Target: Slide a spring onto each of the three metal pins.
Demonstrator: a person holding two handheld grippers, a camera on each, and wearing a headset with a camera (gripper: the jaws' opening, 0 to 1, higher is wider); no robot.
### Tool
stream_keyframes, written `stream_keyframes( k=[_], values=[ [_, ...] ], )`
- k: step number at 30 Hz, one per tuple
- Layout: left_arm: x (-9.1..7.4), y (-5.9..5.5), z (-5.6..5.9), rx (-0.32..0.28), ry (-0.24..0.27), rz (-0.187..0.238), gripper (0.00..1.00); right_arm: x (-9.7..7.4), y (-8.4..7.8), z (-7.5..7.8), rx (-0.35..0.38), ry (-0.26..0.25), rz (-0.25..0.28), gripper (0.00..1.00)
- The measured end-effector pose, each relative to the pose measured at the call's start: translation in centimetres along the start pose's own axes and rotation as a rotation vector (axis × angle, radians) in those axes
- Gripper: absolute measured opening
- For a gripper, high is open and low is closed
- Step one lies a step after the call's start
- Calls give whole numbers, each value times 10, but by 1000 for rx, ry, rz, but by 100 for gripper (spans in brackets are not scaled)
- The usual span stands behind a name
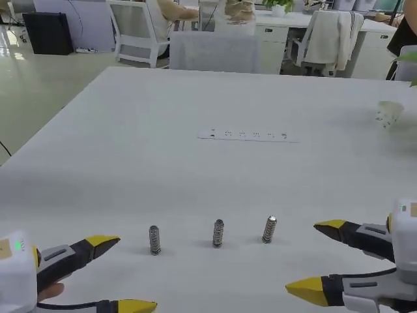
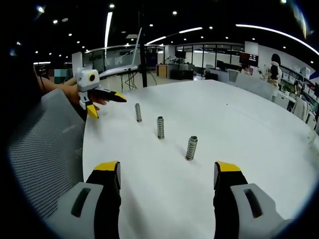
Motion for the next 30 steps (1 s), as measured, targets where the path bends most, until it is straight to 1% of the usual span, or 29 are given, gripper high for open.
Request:
stream_keyframes(
  k=[6, 12, 20, 30],
  values=[
    [0, 0, -1, -1, 5, 5, 74, 1, 2, 1, 11, -2, 7, 79],
    [2, 2, -1, 1, 6, 11, 77, 3, 4, 0, 6, -5, 10, 79],
    [3, 3, -2, 1, 7, 13, 78, 6, 7, -1, 8, -6, 18, 80],
    [2, 1, -3, -2, 12, 12, 79, 6, 4, -1, 7, -9, 14, 80]
  ],
)
Point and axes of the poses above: the centre of the closed fingertips' face, and the gripper's own axes: x roughly forward along the fingers, z roughly to its right, y roughly out of its top, the point moved 1 cm from there along -x, roughly backward along the fingers, and after that the axes turned 14 degrees about -y, right-handed, at the moved point
